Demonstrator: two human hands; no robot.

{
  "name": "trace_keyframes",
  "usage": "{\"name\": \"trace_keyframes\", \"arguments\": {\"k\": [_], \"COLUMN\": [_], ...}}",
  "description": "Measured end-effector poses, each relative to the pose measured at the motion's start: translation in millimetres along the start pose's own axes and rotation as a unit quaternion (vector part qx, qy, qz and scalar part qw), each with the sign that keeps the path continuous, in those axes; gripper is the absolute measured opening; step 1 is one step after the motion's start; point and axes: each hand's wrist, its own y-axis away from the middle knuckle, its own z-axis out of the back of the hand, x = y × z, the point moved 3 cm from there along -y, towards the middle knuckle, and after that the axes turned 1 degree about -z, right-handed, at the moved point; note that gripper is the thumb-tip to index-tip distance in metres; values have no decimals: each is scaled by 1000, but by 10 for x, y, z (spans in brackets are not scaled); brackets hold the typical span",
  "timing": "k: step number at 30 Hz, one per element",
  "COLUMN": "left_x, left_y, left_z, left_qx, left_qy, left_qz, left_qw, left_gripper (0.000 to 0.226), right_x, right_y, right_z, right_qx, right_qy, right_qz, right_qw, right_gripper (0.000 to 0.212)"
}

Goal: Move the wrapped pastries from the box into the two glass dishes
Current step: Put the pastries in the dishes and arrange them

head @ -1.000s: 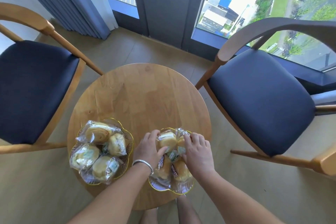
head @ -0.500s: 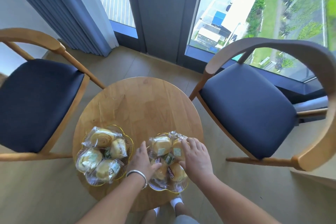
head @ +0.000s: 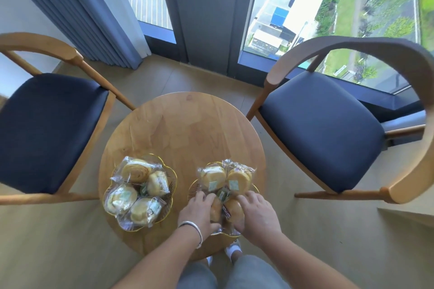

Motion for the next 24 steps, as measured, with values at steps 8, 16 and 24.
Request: {"name": "trace_keyframes", "arguments": {"k": [8, 16, 24], "left_x": [48, 63, 127], "left_y": [-143, -134, 16], "left_z": [-178, -75, -109], "left_qx": [-5, 2, -15], "left_qy": [-16, 9, 19], "left_qz": [-3, 7, 26], "left_qw": [1000, 1000, 999], "left_gripper": [67, 53, 53], "right_x": [-5, 8, 2], "right_y": [-34, -11, 60], "right_z": [-280, -249, -236], "right_qx": [65, 57, 28], "right_qy": [1, 18, -29], "right_qz": [-8, 1, 25], "right_qw": [998, 998, 999], "right_gripper": [79, 49, 22]}}
